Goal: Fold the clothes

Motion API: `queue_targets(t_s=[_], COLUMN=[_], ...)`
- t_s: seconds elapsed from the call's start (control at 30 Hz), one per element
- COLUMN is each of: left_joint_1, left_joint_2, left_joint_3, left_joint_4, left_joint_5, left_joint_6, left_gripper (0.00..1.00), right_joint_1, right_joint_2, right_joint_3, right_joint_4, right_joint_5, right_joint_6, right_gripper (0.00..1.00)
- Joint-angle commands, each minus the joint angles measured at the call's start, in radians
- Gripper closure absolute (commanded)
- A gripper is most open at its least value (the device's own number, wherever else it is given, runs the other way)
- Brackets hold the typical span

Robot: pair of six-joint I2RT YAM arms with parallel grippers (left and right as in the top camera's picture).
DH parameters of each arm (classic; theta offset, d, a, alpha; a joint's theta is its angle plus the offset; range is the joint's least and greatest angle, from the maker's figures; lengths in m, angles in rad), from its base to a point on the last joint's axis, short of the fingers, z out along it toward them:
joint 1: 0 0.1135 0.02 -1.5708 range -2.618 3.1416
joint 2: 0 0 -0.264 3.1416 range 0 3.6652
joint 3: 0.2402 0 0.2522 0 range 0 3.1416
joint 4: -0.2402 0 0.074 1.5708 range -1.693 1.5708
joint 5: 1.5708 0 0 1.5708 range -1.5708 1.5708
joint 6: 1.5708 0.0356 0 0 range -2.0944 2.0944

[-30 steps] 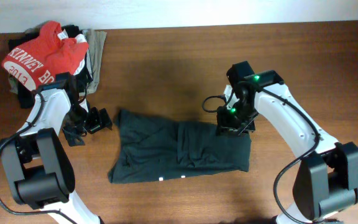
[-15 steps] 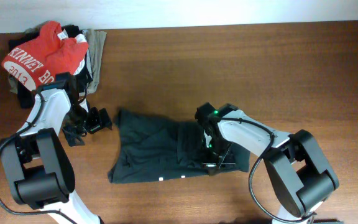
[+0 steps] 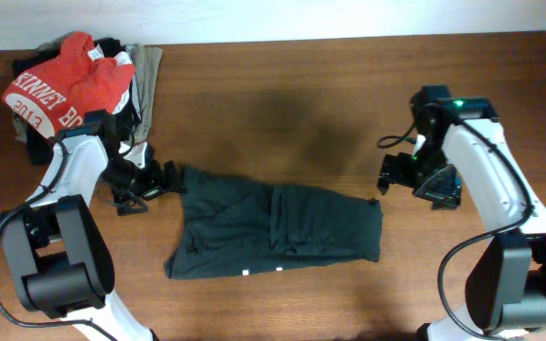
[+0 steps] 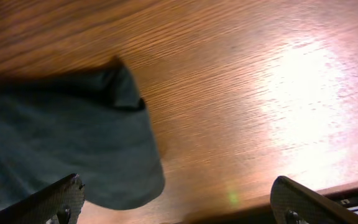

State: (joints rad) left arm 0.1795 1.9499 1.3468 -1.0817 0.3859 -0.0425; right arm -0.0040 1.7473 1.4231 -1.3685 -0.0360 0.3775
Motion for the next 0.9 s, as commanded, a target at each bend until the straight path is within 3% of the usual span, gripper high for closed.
queue_targets(t_s=[0.0, 0.2, 0.47, 0.63, 0.67, 0.77, 0.87], left_joint_1=[-0.002, -0.016, -0.135, -0.161, -0.159, -0.128, -0.050], left_joint_2=[0.027, 0.034, 0.034, 0.034, 0.034, 0.034, 0.034], left_joint_3=[-0.027, -0.139, -0.251, -0.251, -0.251, -0.205, -0.057], left_joint_4=[-0.010, 0.050, 0.148, 0.204, 0.209, 0.163, 0.035], left_joint_5=[0.135, 0.195, 0.213, 0.209, 0.209, -0.038, -0.175], left_joint_6=[0.087, 0.112, 0.080, 0.012, 0.011, -0.124, -0.151], left_gripper=[0.01, 0.01, 0.01, 0.94, 0.99, 0.99, 0.99], right_joint_1=[-0.019, -0.016, -0.016, -0.016, -0.016, -0.016, -0.016], right_joint_2=[-0.007, -0.007, -0.007, -0.007, -0.007, -0.007, -0.007], right_joint_3=[0.007, 0.007, 0.006, 0.006, 0.006, 0.006, 0.006], right_joint_4=[-0.005, 0.003, -0.001, -0.009, -0.009, -0.018, -0.024], right_joint_5=[0.019, 0.018, 0.018, 0.018, 0.018, 0.018, 0.018], right_joint_6=[-0.061, -0.064, -0.064, -0.064, -0.063, -0.064, -0.064], right_gripper=[0.01, 0.01, 0.01, 0.01, 0.01, 0.01, 0.01])
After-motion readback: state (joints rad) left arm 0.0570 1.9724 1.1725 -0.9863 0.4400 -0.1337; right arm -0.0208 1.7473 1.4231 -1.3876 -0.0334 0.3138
